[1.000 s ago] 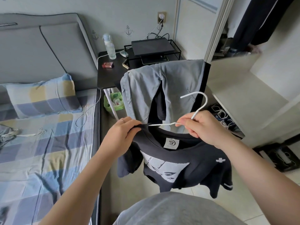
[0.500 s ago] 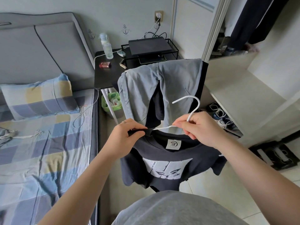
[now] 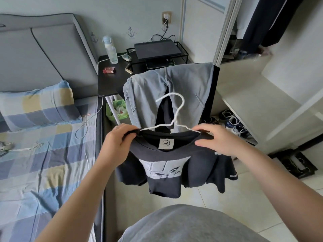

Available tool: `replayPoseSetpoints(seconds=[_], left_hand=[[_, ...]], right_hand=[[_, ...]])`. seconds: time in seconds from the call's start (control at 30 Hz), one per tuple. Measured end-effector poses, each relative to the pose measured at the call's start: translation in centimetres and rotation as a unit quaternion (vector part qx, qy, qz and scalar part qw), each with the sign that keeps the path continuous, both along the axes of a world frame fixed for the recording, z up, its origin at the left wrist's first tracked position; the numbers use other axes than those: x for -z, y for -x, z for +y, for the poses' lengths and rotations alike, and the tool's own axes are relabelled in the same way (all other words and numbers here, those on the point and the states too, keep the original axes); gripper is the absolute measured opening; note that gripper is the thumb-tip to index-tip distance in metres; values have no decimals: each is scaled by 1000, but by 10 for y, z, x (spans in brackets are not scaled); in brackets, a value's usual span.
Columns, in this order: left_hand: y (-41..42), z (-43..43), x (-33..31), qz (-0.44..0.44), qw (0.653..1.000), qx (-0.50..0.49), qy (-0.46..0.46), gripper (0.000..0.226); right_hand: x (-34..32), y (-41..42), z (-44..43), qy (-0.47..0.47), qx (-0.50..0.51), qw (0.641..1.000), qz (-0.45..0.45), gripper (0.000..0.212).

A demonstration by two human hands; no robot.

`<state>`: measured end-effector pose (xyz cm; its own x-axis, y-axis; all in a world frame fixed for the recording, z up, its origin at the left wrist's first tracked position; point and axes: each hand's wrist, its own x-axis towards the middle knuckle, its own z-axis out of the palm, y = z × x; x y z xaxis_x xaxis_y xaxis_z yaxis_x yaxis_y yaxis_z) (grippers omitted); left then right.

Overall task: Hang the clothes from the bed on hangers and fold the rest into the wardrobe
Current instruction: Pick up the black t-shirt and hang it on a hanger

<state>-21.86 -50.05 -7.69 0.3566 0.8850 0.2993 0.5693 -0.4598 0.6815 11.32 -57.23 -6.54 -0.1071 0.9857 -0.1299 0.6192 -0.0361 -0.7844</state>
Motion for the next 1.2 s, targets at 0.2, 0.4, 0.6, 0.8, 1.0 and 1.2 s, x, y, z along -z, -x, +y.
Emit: replayPoseSetpoints(seconds=[0.2, 0.4, 0.6, 0.8, 1.0, 1.2], left_hand=[[22, 19, -3, -12, 999, -39, 25, 25], [36, 24, 2, -4, 998, -52, 26, 25], [38, 17, 5, 5, 997, -74, 5, 27], [22, 4, 5, -17, 997, -79, 6, 33], [9, -3, 6, 28, 997, -66, -26, 21], [11, 0, 5, 43, 996, -67, -45, 22]], right_hand=[[23, -35, 1, 84, 20, 995, -48, 48], [28, -33, 6, 68, 80, 994, 44, 29], [26, -32, 3, 154, 50, 967, 195, 19], [30, -26, -2, 245, 22, 912, 328, 15], [38, -11, -7, 177, 0, 975, 137, 20], [48, 7, -3, 182, -6, 979, 87, 24]])
